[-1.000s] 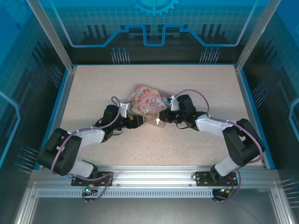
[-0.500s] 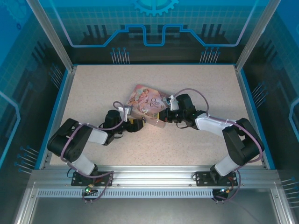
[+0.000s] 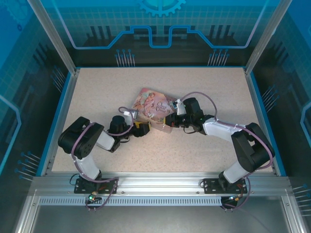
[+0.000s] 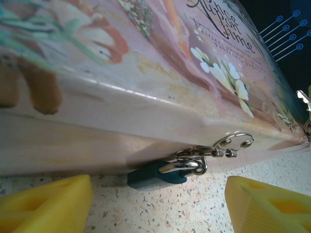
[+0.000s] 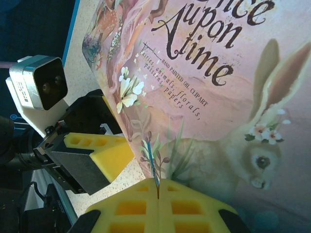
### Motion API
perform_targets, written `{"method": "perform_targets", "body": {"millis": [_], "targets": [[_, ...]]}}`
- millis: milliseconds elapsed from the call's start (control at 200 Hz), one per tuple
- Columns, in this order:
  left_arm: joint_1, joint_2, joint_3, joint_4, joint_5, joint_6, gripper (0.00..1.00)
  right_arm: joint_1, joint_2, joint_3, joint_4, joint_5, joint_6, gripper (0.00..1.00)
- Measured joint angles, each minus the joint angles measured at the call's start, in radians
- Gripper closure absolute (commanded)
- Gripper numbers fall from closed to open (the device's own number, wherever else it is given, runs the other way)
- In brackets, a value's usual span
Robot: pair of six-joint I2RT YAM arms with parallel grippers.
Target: Unlock the padlock with the key
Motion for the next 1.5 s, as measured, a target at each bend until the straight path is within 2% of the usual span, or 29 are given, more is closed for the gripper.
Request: {"method": "perform_targets", "body": {"millis": [415, 860, 1081, 1501], "targets": [[-0.019, 0.02, 0.031, -0.019, 0.005, 0.019, 0.31, 0.0, 0.0, 0.001, 0.0, 0.004, -0.003, 1.0], [-0.109, 0.02, 0.058, -0.081, -0.173, 0.158, 0.35, 0.0, 0.0, 0.002, 0.003, 0.011, -0.004, 1.0], [-0.154, 0.02, 0.084, -0.133, -0.27, 0.2, 0.4, 0.0, 0.002, 0.002, 0.008, 0.011, -0.007, 1.0], [-0.177, 0.02, 0.117, -0.182, -0.349, 0.229, 0.5, 0.0, 0.006, 0.002, 0.017, 0.011, -0.008, 1.0]]}}
